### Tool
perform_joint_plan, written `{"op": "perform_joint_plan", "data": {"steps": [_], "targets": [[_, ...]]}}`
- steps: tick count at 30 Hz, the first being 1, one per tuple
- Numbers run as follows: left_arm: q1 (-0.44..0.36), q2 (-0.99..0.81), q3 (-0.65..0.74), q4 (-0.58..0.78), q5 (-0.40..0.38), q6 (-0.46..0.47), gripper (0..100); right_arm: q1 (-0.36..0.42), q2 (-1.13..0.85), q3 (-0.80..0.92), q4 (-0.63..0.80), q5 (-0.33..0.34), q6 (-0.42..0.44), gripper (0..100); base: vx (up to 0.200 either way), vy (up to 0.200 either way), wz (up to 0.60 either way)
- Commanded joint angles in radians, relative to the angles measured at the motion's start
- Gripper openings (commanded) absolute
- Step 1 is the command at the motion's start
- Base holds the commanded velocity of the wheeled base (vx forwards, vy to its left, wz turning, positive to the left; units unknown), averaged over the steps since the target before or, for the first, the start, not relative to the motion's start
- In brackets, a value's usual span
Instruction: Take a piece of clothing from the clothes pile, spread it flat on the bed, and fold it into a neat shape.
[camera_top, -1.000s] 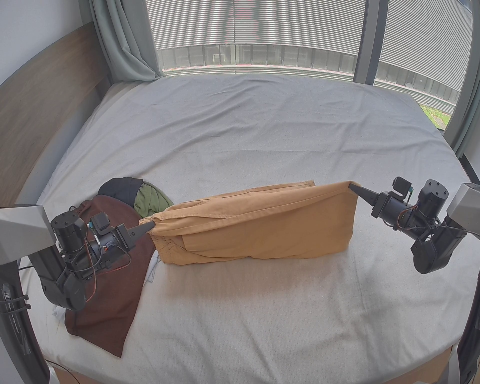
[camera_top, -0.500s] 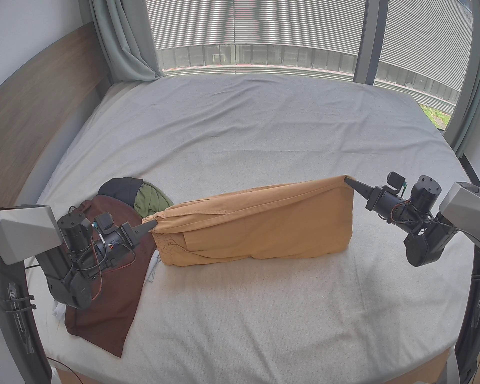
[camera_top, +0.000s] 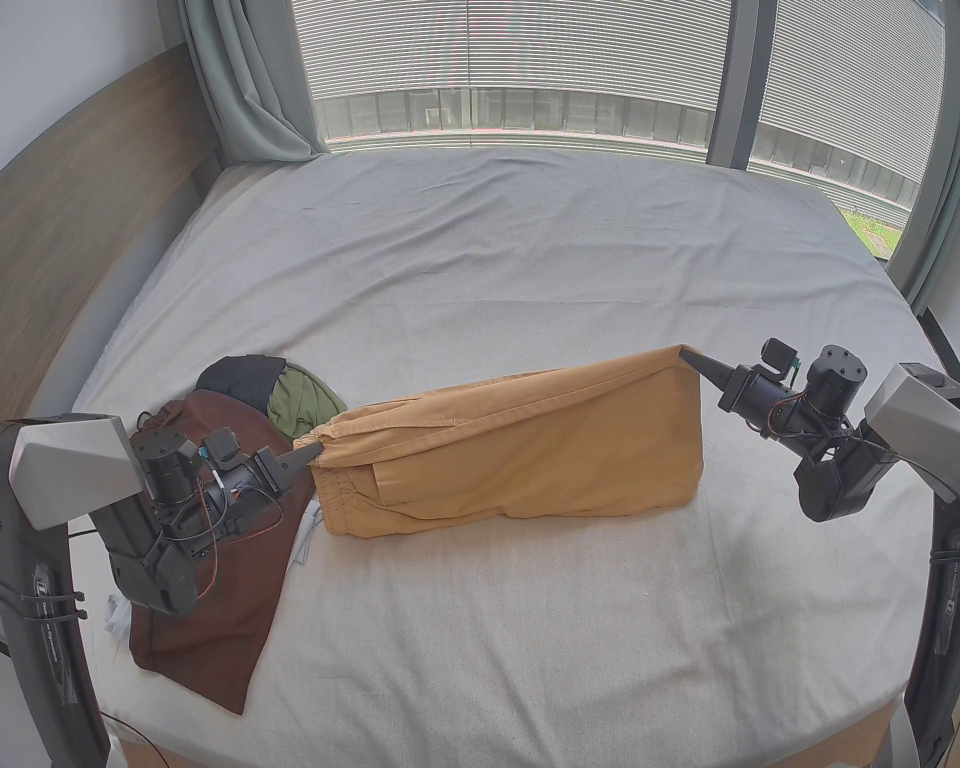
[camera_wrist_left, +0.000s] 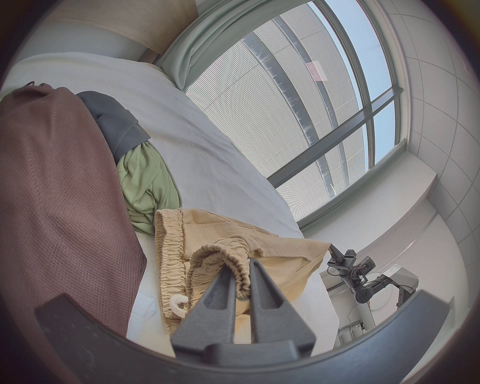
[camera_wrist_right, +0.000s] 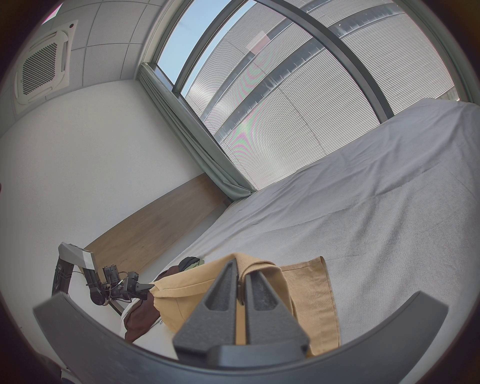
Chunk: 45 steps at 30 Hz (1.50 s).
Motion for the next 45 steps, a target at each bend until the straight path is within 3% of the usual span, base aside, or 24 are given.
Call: {"op": "perform_joint_plan", "data": {"steps": [1, 7, 24, 25, 26, 34, 45], "targets": [[-0.009, 0.032, -0.016, 0.0, 0.008, 0.0, 0, 0.001, 0.04, -0.035, 0.0, 0.001, 0.0, 0, 0.0, 0.0, 0.0], [-0.02, 0.06, -0.057, 0.0, 0.056, 0.0, 0, 0.004, 0.049, -0.045, 0.012, 0.001, 0.0, 0, 0.0, 0.0, 0.0], [-0.019, 0.073, -0.079, -0.002, 0.065, 0.002, 0, 0.017, 0.095, -0.09, 0.028, -0.013, -0.004, 0, 0.0, 0.0, 0.0], [-0.019, 0.077, -0.089, 0.0, 0.082, 0.002, 100, 0.017, 0.103, -0.099, 0.026, -0.016, -0.004, 0, 0.0, 0.0, 0.0], [-0.019, 0.078, -0.091, -0.002, 0.086, 0.002, 100, 0.017, 0.104, -0.101, 0.026, -0.016, -0.004, 100, 0.0, 0.0, 0.0], [-0.009, 0.083, -0.115, -0.002, 0.102, 0.002, 100, 0.03, 0.135, -0.142, 0.017, -0.022, -0.004, 100, 0.0, 0.0, 0.0], [-0.017, 0.052, -0.097, 0.0, 0.102, -0.002, 100, 0.044, 0.072, 0.025, -0.032, -0.022, -0.007, 100, 0.0, 0.0, 0.0]]}}
